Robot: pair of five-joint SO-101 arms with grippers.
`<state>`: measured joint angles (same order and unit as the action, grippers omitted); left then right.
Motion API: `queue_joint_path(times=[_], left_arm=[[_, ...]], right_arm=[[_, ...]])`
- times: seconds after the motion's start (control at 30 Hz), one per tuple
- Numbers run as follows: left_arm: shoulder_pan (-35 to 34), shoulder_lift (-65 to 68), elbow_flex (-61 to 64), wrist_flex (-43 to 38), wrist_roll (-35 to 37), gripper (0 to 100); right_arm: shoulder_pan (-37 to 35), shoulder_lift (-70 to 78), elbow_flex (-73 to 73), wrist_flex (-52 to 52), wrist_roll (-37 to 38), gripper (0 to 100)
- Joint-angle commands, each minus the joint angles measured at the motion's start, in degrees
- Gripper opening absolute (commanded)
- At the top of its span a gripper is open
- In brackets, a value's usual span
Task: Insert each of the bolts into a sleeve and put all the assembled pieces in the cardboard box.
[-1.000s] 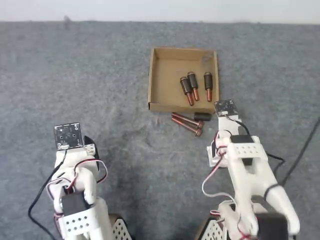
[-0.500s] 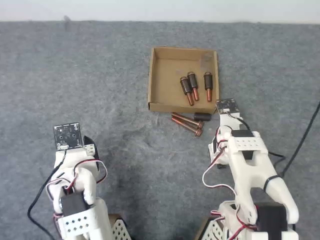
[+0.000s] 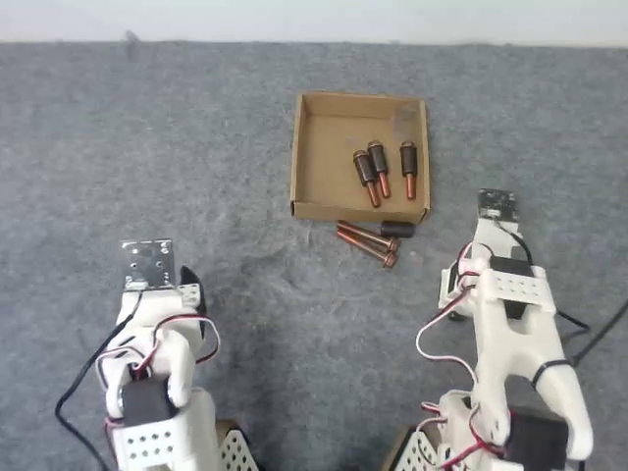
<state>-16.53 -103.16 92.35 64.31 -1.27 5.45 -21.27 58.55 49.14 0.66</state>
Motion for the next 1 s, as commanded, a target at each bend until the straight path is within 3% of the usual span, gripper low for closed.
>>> queue_joint_path(times=[0.0, 0.27, 0.6, 0.8, 0.97], left_arm=[[3.69, -1.05, -10.42, 4.66, -0.35, 8], [4.31, 2.11, -29.76, 12.48, -2.29, 8], [7.65, 35.52, -64.66, 22.95, -2.46, 8], [14.77, 47.74, -72.48, 25.49, -3.16, 8], [20.04, 57.85, -73.36, 25.67, -9.23, 8]], right_arm=[[1.63, 1.8, -2.29, -2.59, -0.62, 0.6], [1.63, 4.88, -4.57, -2.24, -0.62, 0.6], [1.45, 5.32, -4.57, -2.59, -0.7, 0.6], [1.45, 5.41, -4.57, -2.68, -0.7, 0.6], [1.54, 5.41, -4.57, -2.68, -0.7, 0.6]])
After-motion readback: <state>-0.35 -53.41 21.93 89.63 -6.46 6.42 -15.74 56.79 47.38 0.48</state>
